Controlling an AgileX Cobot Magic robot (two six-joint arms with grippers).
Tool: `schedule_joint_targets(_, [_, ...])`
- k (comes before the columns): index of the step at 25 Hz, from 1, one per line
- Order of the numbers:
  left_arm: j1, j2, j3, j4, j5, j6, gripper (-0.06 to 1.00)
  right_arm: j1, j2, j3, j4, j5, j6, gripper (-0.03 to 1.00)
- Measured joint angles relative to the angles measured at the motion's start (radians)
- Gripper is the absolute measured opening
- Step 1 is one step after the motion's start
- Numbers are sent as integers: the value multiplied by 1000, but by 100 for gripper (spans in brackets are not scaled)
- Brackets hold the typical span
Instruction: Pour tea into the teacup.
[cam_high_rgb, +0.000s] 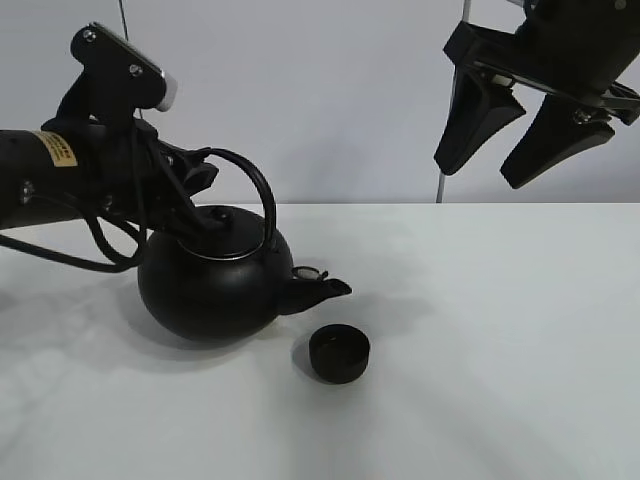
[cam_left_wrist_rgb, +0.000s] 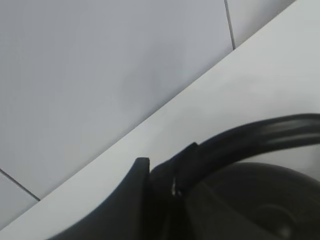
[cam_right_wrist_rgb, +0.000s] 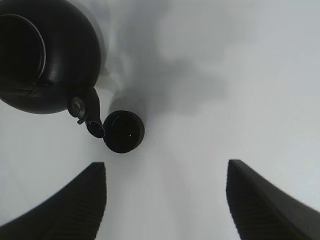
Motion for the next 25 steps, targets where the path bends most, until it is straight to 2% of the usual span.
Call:
schedule_joint_targets(11, [0,-102,16,-36,81,-216,10,0,0,0,0,0,1,47])
schedule_joint_targets(15, [0,-102,78,-36,86,-237,10,0,0,0,0,0,2,47])
schedule_joint_targets(17, [0,-102,117,-36,74,-237,10,0,0,0,0,0,2,47])
schedule_joint_targets(25, [0,-105,250,-39,-79,-237,10,0,0,0,0,0,3,47])
